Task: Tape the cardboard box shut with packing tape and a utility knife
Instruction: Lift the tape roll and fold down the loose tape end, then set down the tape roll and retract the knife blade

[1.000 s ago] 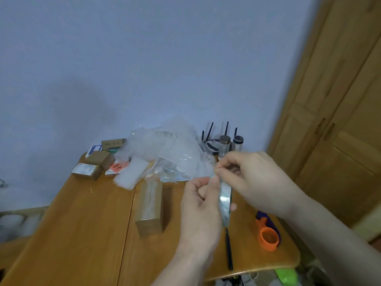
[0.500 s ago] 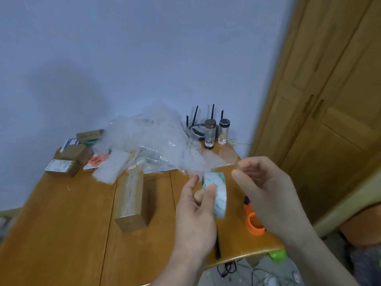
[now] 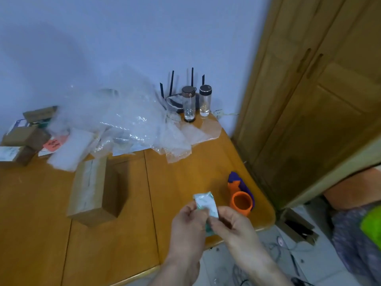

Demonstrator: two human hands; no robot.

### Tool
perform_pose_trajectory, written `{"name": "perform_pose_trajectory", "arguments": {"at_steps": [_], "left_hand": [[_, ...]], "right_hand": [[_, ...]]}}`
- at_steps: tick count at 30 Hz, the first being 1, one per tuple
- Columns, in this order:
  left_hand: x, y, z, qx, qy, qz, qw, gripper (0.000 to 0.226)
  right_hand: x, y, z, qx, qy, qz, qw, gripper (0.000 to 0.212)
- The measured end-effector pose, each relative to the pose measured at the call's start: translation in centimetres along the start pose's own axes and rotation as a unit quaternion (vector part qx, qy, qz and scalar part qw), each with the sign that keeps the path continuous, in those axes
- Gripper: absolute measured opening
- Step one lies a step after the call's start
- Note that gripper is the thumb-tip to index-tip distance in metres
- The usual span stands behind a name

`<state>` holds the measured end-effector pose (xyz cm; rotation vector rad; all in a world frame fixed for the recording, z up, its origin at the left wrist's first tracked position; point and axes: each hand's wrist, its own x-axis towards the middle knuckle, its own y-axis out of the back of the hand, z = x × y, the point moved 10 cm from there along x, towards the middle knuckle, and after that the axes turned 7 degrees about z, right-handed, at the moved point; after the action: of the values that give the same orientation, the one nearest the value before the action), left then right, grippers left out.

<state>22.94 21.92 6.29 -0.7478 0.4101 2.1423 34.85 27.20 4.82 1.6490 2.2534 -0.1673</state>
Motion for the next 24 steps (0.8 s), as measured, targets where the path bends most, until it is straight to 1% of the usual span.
{"name": "perform_pose_trajectory", "arguments": {"at_steps": [2,4,6,8,10,13,16,19,21,24], "left_hand": [[1.6,-0.8,-1.8,0.02,0.022,-0.003,1.0,0.024],[3.4,-1.4,-3.6,0.033,0.046,0.0,0.998,0.023],[5.2,-2.0,-5.4,0.041,0.064,0.001,0.997,0.02],[6.9,-2.6,-7.0,0.059,0.081,-0.004,0.995,0.023],[8.4,-3.2,-8.8,0.066,0.105,-0.013,0.992,0.026],[10.0,-3.6,-10.8,0.084,0.137,-0.017,0.987,0.026],[11.1,-2.9,-12.1,0.086,0.148,0.013,0.985,0.032],[11.6,-1.1,-13.0,0.086,0.149,0.073,0.982,0.035],[11.6,-0.1,-13.6,0.078,0.155,0.099,0.98,0.035],[11.7,0.7,-14.4,0.07,0.164,0.115,0.977,0.035]], "right_hand": [[1.2,0.4,2.4,-0.008,-0.016,0.008,1.0,0.014],[2.5,1.0,4.3,-0.037,-0.016,0.024,0.999,0.015],[3.6,1.2,5.9,-0.101,-0.005,0.033,0.994,0.017],[4.7,1.3,6.8,-0.198,0.017,0.048,0.979,0.02],[5.7,1.4,7.1,-0.287,0.047,0.065,0.955,0.023],[6.8,0.8,7.2,-0.372,0.123,0.076,0.917,0.024],[7.8,-0.1,7.8,-0.46,0.188,0.068,0.865,0.019],[8.6,-0.6,8.8,-0.536,0.219,0.066,0.812,0.024],[8.9,-0.9,9.5,-0.575,0.23,0.06,0.783,0.027],[9.2,-1.1,10.5,-0.603,0.228,0.053,0.762,0.029]]}}
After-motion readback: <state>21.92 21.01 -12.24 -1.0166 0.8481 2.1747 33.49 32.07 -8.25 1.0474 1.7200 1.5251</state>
